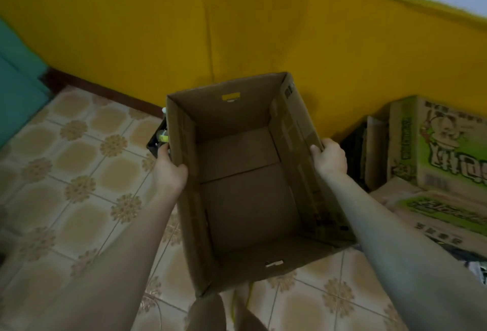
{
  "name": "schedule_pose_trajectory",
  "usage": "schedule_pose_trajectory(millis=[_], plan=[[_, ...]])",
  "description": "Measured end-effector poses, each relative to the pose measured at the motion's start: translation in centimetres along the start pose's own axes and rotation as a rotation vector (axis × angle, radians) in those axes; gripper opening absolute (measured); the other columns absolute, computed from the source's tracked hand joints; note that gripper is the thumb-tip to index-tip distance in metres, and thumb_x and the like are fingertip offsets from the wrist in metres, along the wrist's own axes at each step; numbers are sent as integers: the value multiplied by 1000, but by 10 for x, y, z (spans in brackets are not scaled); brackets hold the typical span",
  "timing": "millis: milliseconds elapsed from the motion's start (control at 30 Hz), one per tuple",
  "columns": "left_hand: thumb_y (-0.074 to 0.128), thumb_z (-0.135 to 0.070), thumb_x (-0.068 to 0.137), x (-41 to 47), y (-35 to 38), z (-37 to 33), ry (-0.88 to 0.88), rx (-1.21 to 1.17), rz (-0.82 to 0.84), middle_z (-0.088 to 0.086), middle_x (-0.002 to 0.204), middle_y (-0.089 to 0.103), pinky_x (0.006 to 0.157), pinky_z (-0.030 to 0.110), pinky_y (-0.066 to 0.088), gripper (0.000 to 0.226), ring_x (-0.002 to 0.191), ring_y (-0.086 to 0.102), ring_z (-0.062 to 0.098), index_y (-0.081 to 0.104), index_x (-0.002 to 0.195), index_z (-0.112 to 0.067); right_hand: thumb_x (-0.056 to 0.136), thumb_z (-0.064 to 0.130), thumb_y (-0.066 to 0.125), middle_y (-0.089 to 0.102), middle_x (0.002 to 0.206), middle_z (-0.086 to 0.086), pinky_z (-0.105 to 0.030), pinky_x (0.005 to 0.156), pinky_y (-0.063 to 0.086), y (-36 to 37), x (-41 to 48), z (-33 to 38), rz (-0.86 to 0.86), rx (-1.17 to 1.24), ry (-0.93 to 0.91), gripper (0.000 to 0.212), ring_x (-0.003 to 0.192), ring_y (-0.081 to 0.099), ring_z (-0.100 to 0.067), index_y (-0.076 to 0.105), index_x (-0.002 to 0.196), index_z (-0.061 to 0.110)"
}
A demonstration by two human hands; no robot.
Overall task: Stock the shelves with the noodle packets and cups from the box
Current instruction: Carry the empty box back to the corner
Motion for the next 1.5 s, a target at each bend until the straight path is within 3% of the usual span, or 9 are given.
schedule_pose_trajectory(millis=[133,300,433,667,900,1167,1267,1400,1500], plan=[[45,-4,95,29,20,-12,27,21,57,15,127,52,51,27,41,49,60,48,12,29,140,-9,97,23,43,63,107,-14,-40,82,49,11,23,2,-28,-2,71,23,99,61,-30,57,106,8],[51,-12,94,62,41,-17,-20,109,82,15,128,54,72,32,45,45,101,58,32,38,136,-7,97,23,43,62,104,-15,-39,82,49,33,54,-3,-19,9,116,22,96,60,-30,56,104,7],[53,-10,93,80,68,-20,-75,142,106,15,129,54,90,44,49,44,112,55,36,41,134,-5,97,23,43,62,106,-14,-39,81,49,46,84,-14,15,-5,123,24,97,59,-30,56,111,7],[49,-3,92,86,127,-16,-236,64,97,16,114,57,82,44,52,33,98,58,34,44,124,-6,97,23,44,60,117,-16,-43,90,48,60,154,-37,120,-38,74,30,109,56,-34,53,121,7],[46,1,92,82,199,-6,-442,-13,89,12,105,52,78,38,49,38,92,53,29,41,128,-8,97,23,44,63,110,-13,-38,81,46,75,225,-55,174,-98,-25,23,104,58,-31,58,112,11],[42,5,90,86,254,22,-563,-50,36,7,85,49,76,37,49,14,82,53,28,41,90,-9,99,19,36,61,110,-18,-35,75,40,115,269,-71,232,-213,-124,26,103,57,-35,54,110,4],[41,4,92,89,267,31,-596,-90,28,2,78,45,76,36,47,18,86,49,28,38,97,-13,100,19,36,61,110,-17,-33,72,36,130,277,-75,235,-245,-142,26,104,56,-34,53,111,4],[42,5,90,94,279,45,-624,-120,2,1,74,45,73,39,47,30,69,48,22,39,74,-20,100,19,35,60,111,-17,-35,76,40,146,285,-84,237,-242,-130,26,104,56,-35,52,114,4],[43,3,90,100,284,51,-624,-150,-13,2,75,46,73,41,47,37,64,46,19,35,70,-27,100,18,34,59,114,-18,-40,81,42,155,290,-86,221,-284,-173,26,106,56,-36,49,117,5]])
Point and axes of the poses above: each hand's wrist, its own x-axis towards the middle knuckle, its own y-axis out of the palm, z = x × y, the point moved 3 cm from there along x, towards the middle knuckle
